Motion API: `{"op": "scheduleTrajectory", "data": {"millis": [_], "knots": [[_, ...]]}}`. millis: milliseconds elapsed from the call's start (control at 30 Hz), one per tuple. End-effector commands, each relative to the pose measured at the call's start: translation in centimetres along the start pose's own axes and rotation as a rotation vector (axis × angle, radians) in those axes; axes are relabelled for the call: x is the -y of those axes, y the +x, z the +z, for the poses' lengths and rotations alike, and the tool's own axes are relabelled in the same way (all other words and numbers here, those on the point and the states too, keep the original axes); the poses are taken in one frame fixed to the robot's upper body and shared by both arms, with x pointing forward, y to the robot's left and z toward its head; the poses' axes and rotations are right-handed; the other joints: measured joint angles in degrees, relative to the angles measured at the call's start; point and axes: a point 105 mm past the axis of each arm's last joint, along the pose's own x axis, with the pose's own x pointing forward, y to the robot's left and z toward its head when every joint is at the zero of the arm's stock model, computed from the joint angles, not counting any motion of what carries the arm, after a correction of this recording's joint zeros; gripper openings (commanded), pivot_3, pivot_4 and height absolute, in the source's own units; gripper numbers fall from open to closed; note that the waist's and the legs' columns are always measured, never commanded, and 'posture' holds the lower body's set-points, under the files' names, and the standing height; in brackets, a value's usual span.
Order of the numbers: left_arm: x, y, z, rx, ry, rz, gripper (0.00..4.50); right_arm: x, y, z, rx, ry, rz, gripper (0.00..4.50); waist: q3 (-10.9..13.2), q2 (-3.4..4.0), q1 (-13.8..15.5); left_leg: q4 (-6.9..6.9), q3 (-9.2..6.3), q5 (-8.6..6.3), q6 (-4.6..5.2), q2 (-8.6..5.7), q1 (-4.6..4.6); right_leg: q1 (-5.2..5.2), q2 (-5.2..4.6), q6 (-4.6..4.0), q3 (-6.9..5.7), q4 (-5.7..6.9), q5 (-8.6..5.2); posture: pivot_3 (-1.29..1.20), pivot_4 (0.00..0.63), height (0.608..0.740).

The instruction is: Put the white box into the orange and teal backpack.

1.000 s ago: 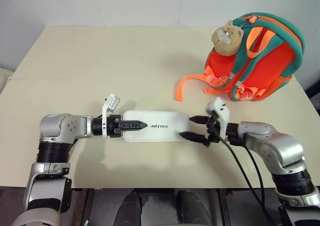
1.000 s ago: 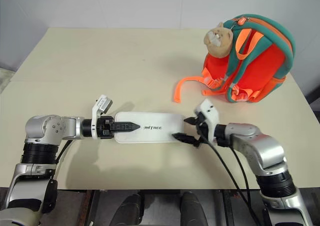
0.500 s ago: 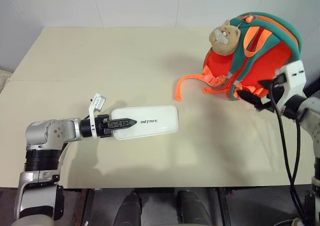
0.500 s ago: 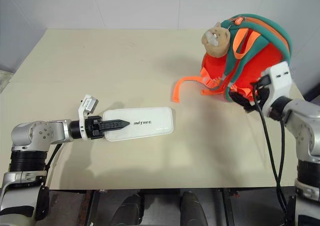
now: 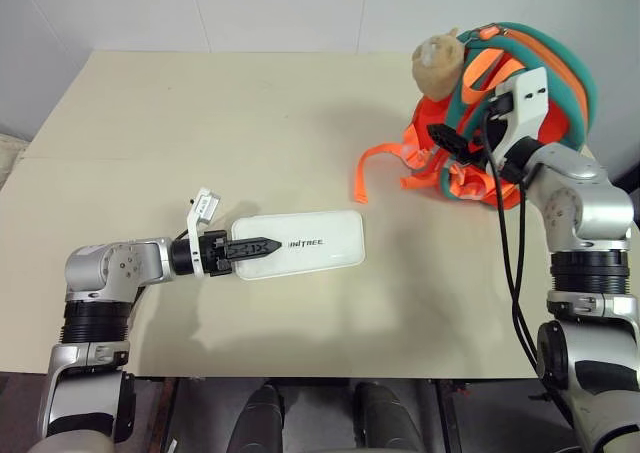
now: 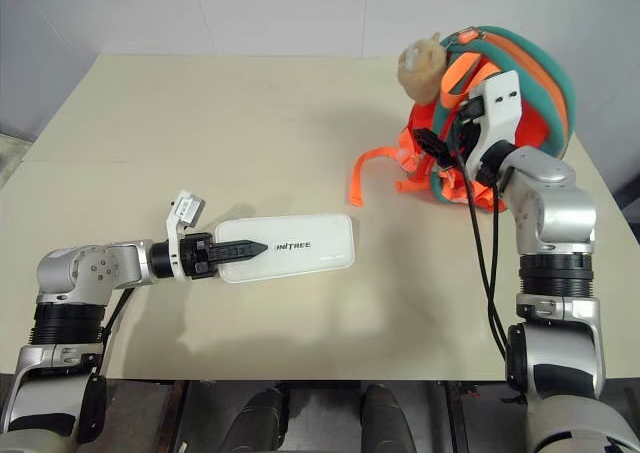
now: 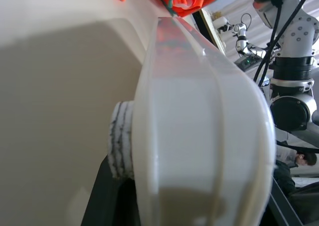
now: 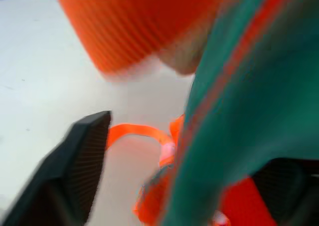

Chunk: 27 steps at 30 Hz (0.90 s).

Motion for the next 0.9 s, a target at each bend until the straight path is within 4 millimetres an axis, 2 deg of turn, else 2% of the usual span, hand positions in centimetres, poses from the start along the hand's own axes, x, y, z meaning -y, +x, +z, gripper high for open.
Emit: {"op": "scheduleTrajectory", "data": {"millis": [33,133,267,300,400,467,533,600,667,733,800,833,900], "knots": [[-0.4,-0.4,-0.4,0.001,0.014,0.061,1.23,1.5,0.2,-0.5,0.037,-0.028,-0.079,2.65,0.0,0.00,0.0,0.00,-0.01,0.00,0.00,0.00,0.01,0.00,0.01,0.00,0.00,0.02,0.00,0.00,0.150,0.740],[-0.4,-0.5,-0.4,0.011,0.015,0.066,1.23,1.8,0.6,-1.1,0.049,-0.004,-0.097,1.61,0.0,0.00,-0.1,0.00,-0.01,0.02,-0.02,0.01,0.03,0.00,0.01,0.00,0.00,0.08,0.00,0.00,0.150,0.740],[-0.4,-0.7,-0.1,0.036,0.024,0.072,1.23,1.1,1.3,-0.2,0.139,0.052,-0.080,0.26,0.0,0.00,-0.4,0.01,-0.02,0.06,-0.04,0.00,0.06,0.01,0.01,0.00,0.01,0.14,0.01,0.00,0.150,0.740],[-0.4,-0.8,0.1,0.045,0.027,0.072,1.23,0.8,1.4,0.1,0.162,0.068,-0.063,0.05,0.0,0.00,-0.5,0.01,-0.02,0.08,-0.04,0.00,0.07,0.01,0.01,0.00,0.00,0.17,0.01,0.00,0.150,0.740],[-0.2,-1.4,1.3,0.093,0.054,0.071,1.23,-0.7,1.7,1.0,0.205,0.173,0.032,0.01,0.0,0.00,-0.9,0.01,-0.03,0.11,-0.05,0.00,0.07,0.01,0.01,0.02,0.00,0.19,0.03,0.00,0.150,0.740],[0.3,-2.6,3.1,0.150,0.102,0.058,1.23,-3.0,1.2,2.2,0.235,0.204,0.180,0.01,0.0,0.03,-1.3,0.01,-0.05,0.12,-0.06,0.01,0.07,0.01,0.02,0.02,0.00,0.20,0.03,0.00,0.150,0.740],[1.0,-3.8,4.5,0.200,0.166,0.030,1.23,-5.9,-0.2,3.5,0.259,0.252,0.363,0.01,0.0,0.03,-1.6,-0.04,-0.06,0.14,-0.08,0.02,-0.02,-0.15,0.03,0.02,0.01,0.25,0.03,0.00,0.150,0.740],[1.4,-4.5,5.2,0.226,0.201,0.016,1.23,-7.4,-1.3,4.2,0.264,0.288,0.463,0.01,0.0,0.04,-1.6,-0.18,-0.04,0.15,-0.11,0.05,-0.09,-0.33,0.05,-0.02,0.02,0.27,0.01,0.00,0.150,0.740],[2.7,-6.0,6.7,0.305,0.268,-0.021,1.23,-10.3,-3.9,5.0,0.244,0.380,0.660,0.01,0.0,0.06,-1.4,-0.27,-0.03,0.16,-0.12,0.05,-0.13,-0.40,0.03,-0.07,0.01,0.23,-0.04,0.00,0.150,0.740],[3.5,-6.8,7.4,0.342,0.306,-0.037,1.23,-12.5,-6.4,5.2,0.183,0.457,0.838,0.01,0.0,0.06,-1.5,-0.31,-0.04,0.15,-0.11,0.08,-0.21,-0.43,0.04,-0.10,-0.01,0.24,-0.07,0.00,0.150,0.740],[4.1,-7.6,7.4,0.353,0.341,-0.041,1.23,-15.0,-10.4,5.6,0.108,0.500,1.058,0.01,0.1,0.12,-1.3,-0.31,-0.03,0.14,-0.09,0.08,-0.36,-0.49,0.02,-0.09,-0.02,0.22,-0.07,0.00,0.150,0.740],[4.4,-8.0,7.5,0.361,0.351,-0.041,1.23,-16.0,-11.8,5.7,0.085,0.492,1.121,0.01,0.1,0.12,-1.3,-0.32,-0.04,0.12,-0.06,0.09,-0.43,-0.52,0.01,-0.08,-0.04,0.19,-0.08,0.00,0.150,0.740],[4.6,-8.5,7.6,0.378,0.367,-0.037,1.23,-16.7,-13.3,5.3,0.034,0.489,1.157,0.01,0.1,0.11,-1.4,-0.31,-0.03,0.05,0.01,0.10,-0.46,-0.54,0.01,-0.06,-0.05,0.13,-0.10,0.00,0.150,0.740]]}}
